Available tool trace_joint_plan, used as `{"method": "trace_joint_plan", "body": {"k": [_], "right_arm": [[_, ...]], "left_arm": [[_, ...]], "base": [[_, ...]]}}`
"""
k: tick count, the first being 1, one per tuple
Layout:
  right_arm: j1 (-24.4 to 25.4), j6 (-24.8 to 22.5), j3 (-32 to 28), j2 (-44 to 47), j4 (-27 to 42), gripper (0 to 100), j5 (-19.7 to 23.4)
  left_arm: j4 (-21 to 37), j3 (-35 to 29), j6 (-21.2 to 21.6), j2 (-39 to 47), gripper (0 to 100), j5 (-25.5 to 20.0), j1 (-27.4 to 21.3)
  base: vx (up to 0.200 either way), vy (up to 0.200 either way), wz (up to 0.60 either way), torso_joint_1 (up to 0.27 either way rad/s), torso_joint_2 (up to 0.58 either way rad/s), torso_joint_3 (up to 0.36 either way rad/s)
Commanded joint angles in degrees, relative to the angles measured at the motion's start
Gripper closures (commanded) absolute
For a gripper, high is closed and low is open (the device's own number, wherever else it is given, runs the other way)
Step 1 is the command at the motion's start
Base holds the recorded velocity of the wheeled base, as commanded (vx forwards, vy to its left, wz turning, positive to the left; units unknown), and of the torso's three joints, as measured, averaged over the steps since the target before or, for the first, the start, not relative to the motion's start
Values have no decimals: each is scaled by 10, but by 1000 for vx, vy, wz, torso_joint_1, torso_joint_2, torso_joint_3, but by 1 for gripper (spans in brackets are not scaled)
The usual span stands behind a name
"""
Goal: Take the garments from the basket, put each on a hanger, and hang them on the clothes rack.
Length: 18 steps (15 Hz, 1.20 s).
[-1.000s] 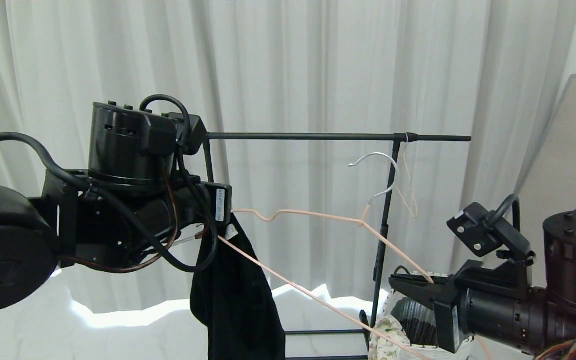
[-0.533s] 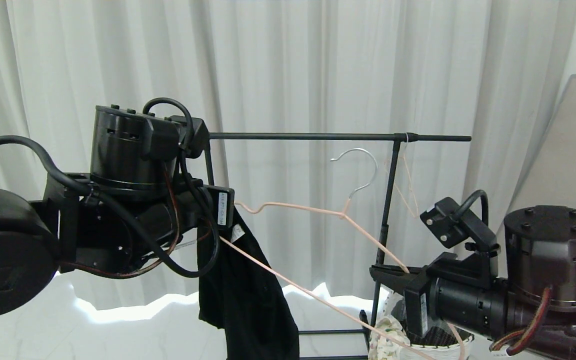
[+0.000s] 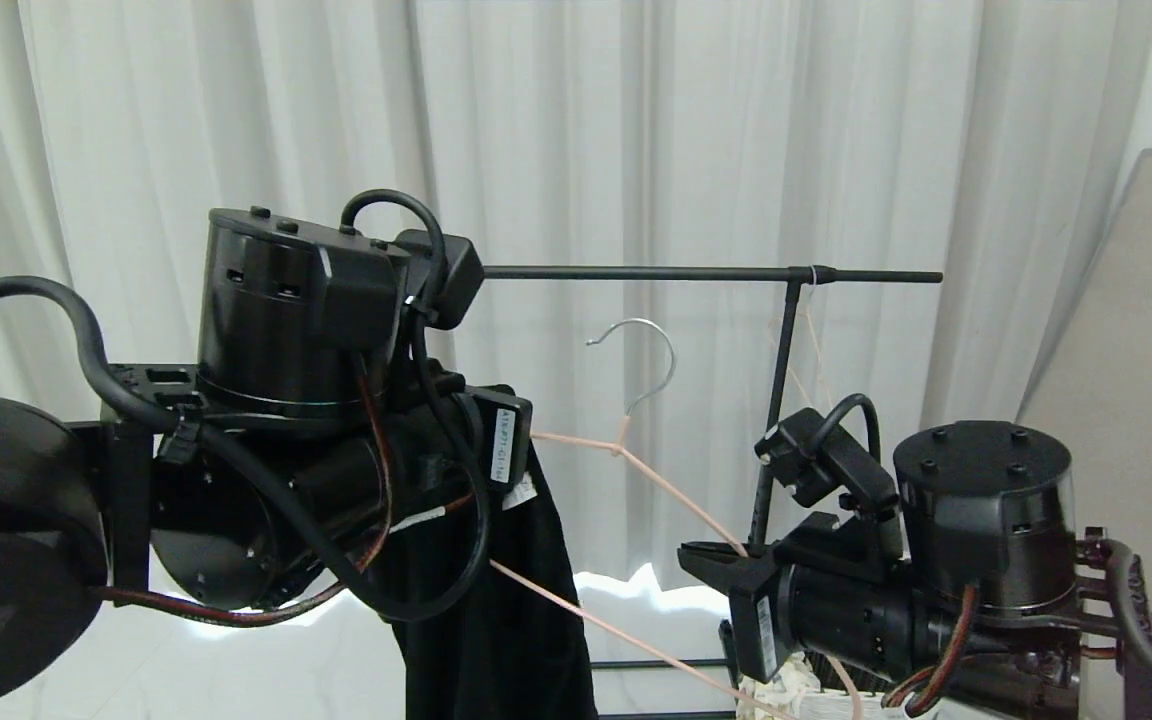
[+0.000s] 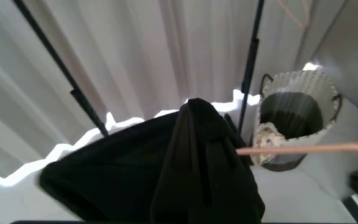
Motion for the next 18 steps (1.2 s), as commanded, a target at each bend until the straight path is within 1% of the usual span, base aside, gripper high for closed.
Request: {"method": "trace_joint_plan", "body": {"k": [1,4,6,9,12,13,15,16,18], "right_arm": [[7,1,-3,21,-7,100,-5],[20,10,-4,27,-8,100,-10],[24,12,-8,29,-9,100,-28],[28,12,-12,22,-9,100,-36],[34,12,-17,19,-10,100,-54],[34,12,-20,20,-10,100,-69],[29,11,-20,20,-17,100,-88],[21,9,-19,22,-41,100,-106],[9,5,-19,22,-60,100,-123]], "left_arm": [[-1,-7,0,-2,100,0,-23],[0,-30,0,0,100,0,-58],[-1,-30,0,-3,100,1,-71],[0,-25,0,-13,100,1,-72],[0,-25,0,-15,100,1,-72],[0,-25,0,-17,0,4,-71],[0,-24,1,-17,0,7,-70],[-1,-23,4,-26,0,8,-68],[-1,-20,7,-33,0,10,-68]], "base": [[0,0,0,0,0,0],[0,0,0,0,0,0],[0,0,0,0,0,0],[0,0,0,0,0,0],[0,0,0,0,0,0],[0,0,0,0,0,0],[0,0,0,0,0,0],[0,0,0,0,0,0],[0,0,0,0,0,0]]}}
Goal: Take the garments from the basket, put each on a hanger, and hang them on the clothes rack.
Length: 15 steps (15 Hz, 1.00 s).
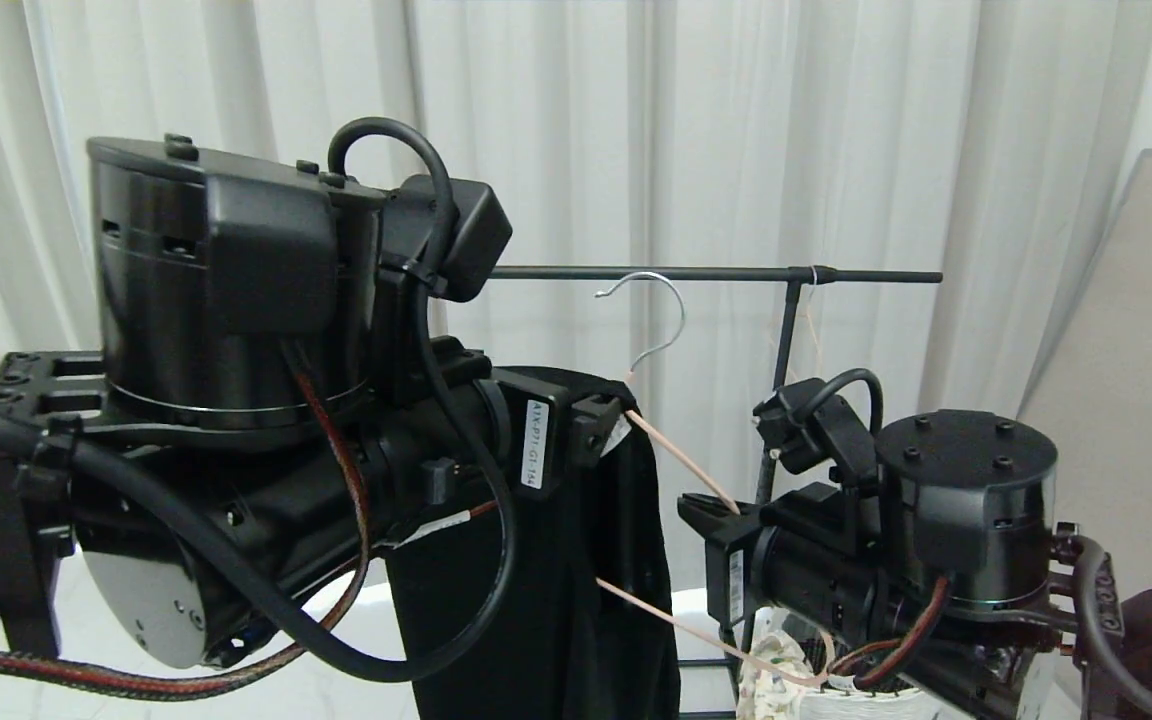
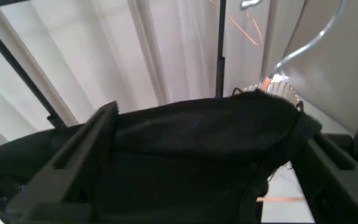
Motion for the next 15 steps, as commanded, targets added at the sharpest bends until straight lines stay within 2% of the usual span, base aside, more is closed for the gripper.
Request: {"method": "trace_joint_plan", "body": {"k": [1,7,9,10,11,13,15], "right_arm": [[-13,-6,0,-3,-7,100,-7],[-42,-49,3,-6,-53,100,-27],[-49,-58,11,-17,-53,100,-27],[-52,-58,14,-20,-53,100,-29],[-55,-58,21,-23,-53,100,-30],[-60,-68,45,-39,-53,100,-29],[-59,-78,92,-62,-53,100,-25]], "left_arm": [[0,9,0,-12,0,0,1],[-2,63,1,-48,0,0,0],[-3,98,46,-75,0,-4,0],[-3,115,78,-91,0,-14,3],[-5,131,88,-100,0,-29,15],[-9,144,91,-117,0,-47,46],[-18,156,96,-135,0,-87,66]], "base": [[0,0,0,0,0,0],[0,0,0,0,0,0],[0,0,0,0,0,0],[0,0,0,0,0,0],[0,0,0,0,0,0],[0,0,0,0,0,0],[0,0,0,0,0,0]]}}
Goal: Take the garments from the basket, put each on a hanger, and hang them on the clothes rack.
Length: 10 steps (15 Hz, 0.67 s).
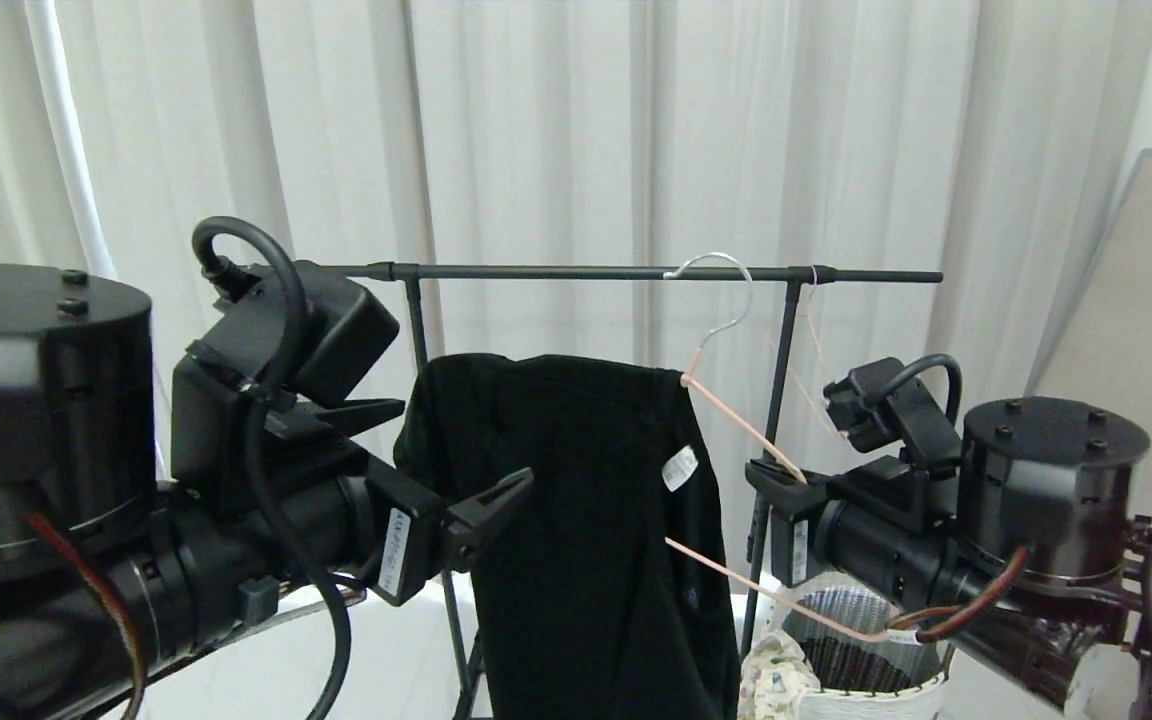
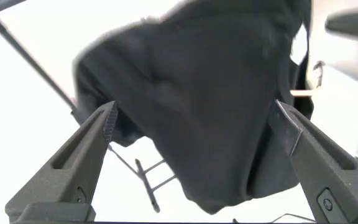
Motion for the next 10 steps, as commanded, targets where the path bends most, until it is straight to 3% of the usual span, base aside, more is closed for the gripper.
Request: {"method": "trace_joint_plan", "body": {"k": [1,3,5,7,10], "right_arm": [[4,-11,58,-38,0,100,3],[18,-20,107,-68,0,100,15],[40,-20,142,-87,0,100,19],[74,-21,159,-89,0,100,19],[125,-23,169,-82,0,100,20]], "left_arm": [[-1,26,15,-31,0,-16,13],[-7,66,50,-51,0,-43,12],[-42,92,51,-56,0,-117,12],[-60,106,55,-53,0,-171,6],[-64,158,67,-56,0,-210,-35]], "base": [[0,0,0,0,0,0],[0,0,0,0,0,0],[0,0,0,0,0,0],[0,0,0,0,0,0],[0,0,0,0,0,0]]}}
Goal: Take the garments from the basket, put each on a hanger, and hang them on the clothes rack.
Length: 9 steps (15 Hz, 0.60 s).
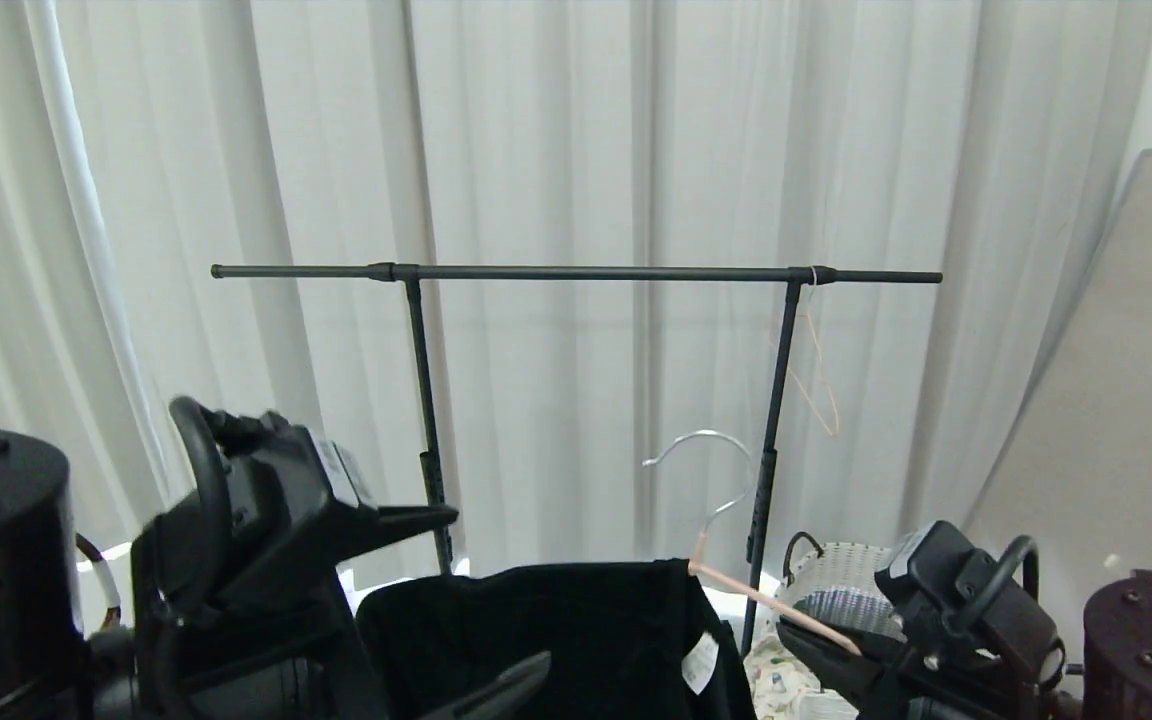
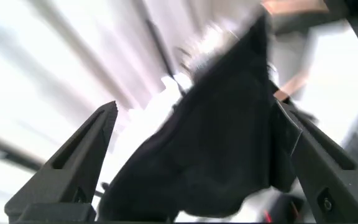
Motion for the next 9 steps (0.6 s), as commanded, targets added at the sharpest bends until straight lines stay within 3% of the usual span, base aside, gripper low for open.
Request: {"method": "trace_joint_plan", "body": {"k": [1,9], "right_arm": [[31,-5,13,2,0,100,-1],[110,-35,30,-3,-1,100,-1]], "left_arm": [[-2,31,2,-1,0,-9,-29],[-2,76,0,33,0,-21,-59]], "base": [[0,0,0,0,0,0],[0,0,0,0,0,0]]}}
